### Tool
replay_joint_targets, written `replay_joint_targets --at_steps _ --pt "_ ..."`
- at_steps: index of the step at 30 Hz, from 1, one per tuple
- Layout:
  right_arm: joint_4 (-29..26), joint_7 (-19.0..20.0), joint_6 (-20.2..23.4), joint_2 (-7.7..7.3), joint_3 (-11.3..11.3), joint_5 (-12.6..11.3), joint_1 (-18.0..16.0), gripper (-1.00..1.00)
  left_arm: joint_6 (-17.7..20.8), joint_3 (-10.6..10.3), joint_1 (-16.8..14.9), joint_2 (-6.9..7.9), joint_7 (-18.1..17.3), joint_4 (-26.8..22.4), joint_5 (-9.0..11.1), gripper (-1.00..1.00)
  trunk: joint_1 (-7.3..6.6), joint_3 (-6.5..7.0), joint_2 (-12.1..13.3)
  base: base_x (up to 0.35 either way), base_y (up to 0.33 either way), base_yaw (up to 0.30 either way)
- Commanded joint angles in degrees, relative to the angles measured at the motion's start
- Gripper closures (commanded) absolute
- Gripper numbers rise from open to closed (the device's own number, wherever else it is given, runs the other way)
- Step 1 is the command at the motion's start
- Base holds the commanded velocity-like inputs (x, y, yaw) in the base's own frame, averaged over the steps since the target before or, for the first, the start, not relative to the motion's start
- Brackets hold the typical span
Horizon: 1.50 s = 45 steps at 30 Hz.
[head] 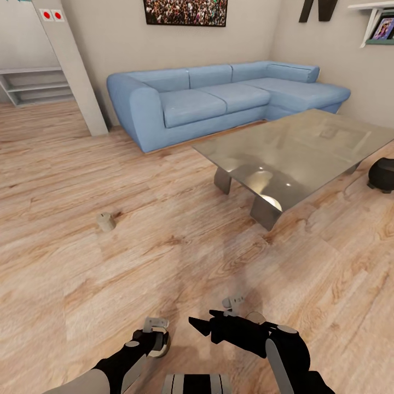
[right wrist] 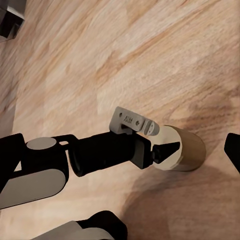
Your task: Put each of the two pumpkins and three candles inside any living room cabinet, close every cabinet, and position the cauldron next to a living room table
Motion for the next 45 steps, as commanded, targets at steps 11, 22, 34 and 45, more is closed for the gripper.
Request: replay_joint_targets --at_steps 11,22,34,45 --pt "-0.1 3.3 0.4 -0.04 -0.1 -0.2 0.0 -1.00 -0.1 -0.5 0.0 -0.07 0.3 0.0 0.4 -1.00 -0.01 -0.04 0.0 0.000 0.000 0.000" --pt "-0.1 17.3 0.1 -0.78 -11.9 -0.2 0.0 -1.00 -0.1 -0.5 0.0 -0.08 0.3 0.0 0.3 -1.00 -0.01 -0.04 0.0 0.000 0.000 0.000" --pt "-0.1 28.2 0.5 -2.97 -21.5 -0.1 0.7 -1.00 -0.1 -0.5 0.0 -0.12 0.3 0.0 0.3 -1.00 0.12 -1.15 -0.1 0.000 0.000 0.000" --pt "-0.1 28.4 0.6 -3.00 -21.8 -0.1 0.7 -1.00 -0.1 -0.5 0.0 -0.16 0.3 0.0 0.3 -1.00 0.12 -1.15 -0.1 0.000 0.000 0.000"
